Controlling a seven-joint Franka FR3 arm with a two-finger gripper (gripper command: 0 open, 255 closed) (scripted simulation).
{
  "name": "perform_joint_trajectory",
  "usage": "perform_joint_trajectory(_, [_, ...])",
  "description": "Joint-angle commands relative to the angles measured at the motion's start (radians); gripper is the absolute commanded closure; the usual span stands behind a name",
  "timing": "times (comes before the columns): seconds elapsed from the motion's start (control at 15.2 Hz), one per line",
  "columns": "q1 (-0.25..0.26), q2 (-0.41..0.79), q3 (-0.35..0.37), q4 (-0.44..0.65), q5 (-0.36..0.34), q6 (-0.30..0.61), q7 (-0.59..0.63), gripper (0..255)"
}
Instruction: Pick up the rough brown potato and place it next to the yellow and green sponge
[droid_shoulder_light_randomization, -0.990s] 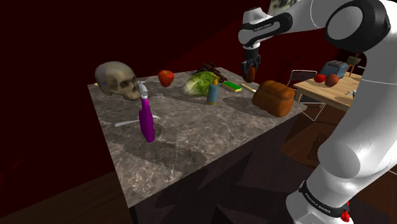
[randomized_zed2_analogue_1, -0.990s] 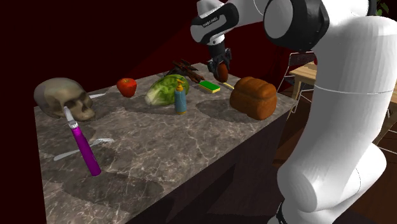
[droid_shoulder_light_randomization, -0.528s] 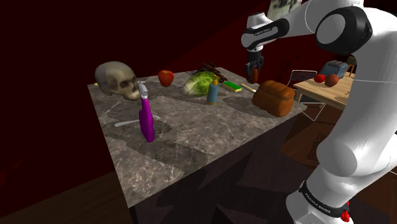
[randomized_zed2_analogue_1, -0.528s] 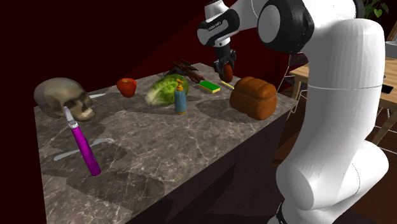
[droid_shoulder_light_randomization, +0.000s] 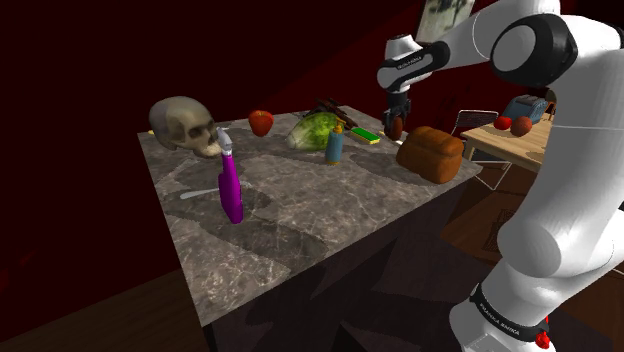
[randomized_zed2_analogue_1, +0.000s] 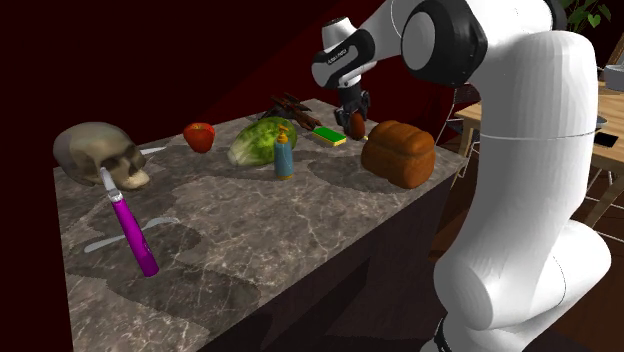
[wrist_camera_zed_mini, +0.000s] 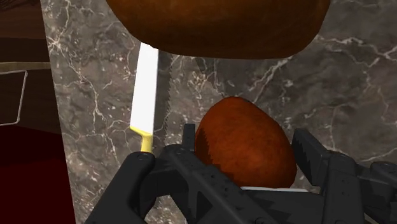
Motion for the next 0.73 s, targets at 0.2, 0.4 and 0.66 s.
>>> perform_joint_trajectory(0.2, [0.0, 0.021, -0.002, -0.039, -0.009, 0.058, 0.021, 255])
perform_joint_trajectory(0.4, [0.0, 0.037, -0.004, -0.057, -0.015, 0.09, 0.033, 255])
perform_joint_trajectory(0.66, [-0.001, 0.06, -0.006, -0.078, -0.023, 0.132, 0.049, 255])
